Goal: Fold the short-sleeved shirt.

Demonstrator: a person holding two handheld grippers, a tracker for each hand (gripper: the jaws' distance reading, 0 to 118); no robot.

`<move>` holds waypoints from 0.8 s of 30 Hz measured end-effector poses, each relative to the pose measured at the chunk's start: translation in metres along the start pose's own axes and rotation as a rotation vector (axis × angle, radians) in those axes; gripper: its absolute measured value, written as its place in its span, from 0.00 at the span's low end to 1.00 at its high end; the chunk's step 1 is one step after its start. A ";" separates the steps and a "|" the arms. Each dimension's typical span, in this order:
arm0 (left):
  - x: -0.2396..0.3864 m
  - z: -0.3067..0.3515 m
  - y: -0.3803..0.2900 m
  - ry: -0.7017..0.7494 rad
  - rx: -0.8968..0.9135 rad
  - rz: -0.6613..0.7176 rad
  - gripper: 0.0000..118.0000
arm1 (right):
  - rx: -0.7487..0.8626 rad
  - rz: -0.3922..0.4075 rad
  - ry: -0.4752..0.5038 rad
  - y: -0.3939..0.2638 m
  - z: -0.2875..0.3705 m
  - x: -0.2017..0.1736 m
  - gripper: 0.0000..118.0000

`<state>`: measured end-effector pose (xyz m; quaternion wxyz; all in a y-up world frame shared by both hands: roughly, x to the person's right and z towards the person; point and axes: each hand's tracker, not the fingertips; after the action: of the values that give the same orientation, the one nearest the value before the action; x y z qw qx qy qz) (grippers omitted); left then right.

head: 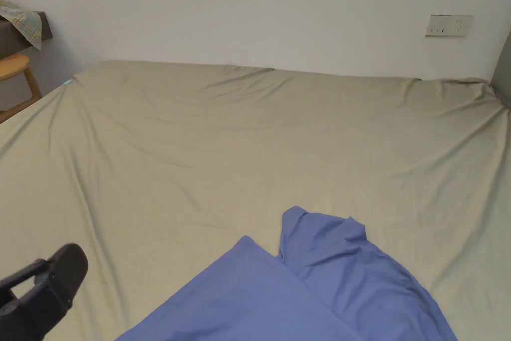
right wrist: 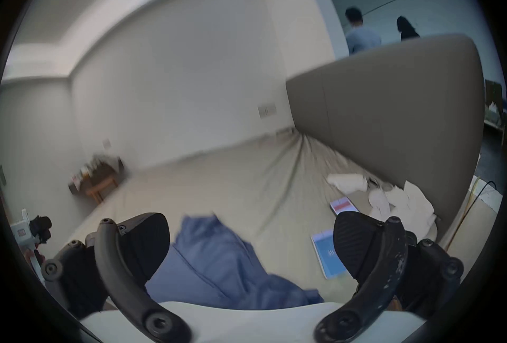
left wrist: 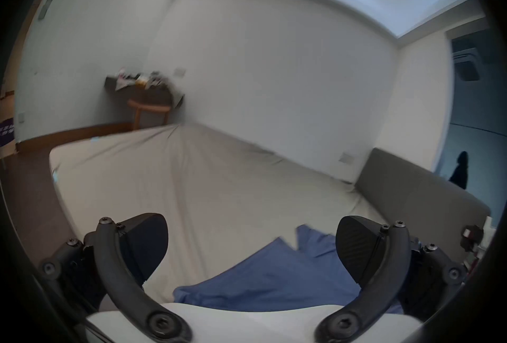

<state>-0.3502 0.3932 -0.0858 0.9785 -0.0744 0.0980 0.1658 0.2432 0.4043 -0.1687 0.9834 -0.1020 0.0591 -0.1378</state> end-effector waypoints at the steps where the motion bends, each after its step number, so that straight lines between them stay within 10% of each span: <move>1: 0.009 0.009 0.008 -0.043 0.008 -0.033 0.74 | 0.054 0.005 0.009 0.005 0.005 -0.006 0.59; 2: 0.018 0.016 0.008 -0.052 0.061 -0.079 0.32 | 0.088 0.035 0.006 0.006 0.009 -0.010 0.11; 3: 0.025 0.021 0.009 -0.028 0.079 -0.114 0.00 | 0.103 0.054 -0.024 0.008 0.011 -0.015 0.01; 15: 0.017 -0.088 -0.018 -0.109 -0.137 -0.167 0.00 | 0.039 0.046 -0.066 -0.021 -0.013 0.018 0.00; 24: 0.071 -0.353 -0.094 -0.323 -0.585 -0.184 0.00 | -0.061 0.070 -0.208 -0.045 -0.045 0.024 0.00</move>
<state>-0.3112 0.2642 -0.4330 0.9293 -0.3332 -0.1170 0.1077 0.2484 0.3469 -0.2053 0.9849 -0.1435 -0.0357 -0.0903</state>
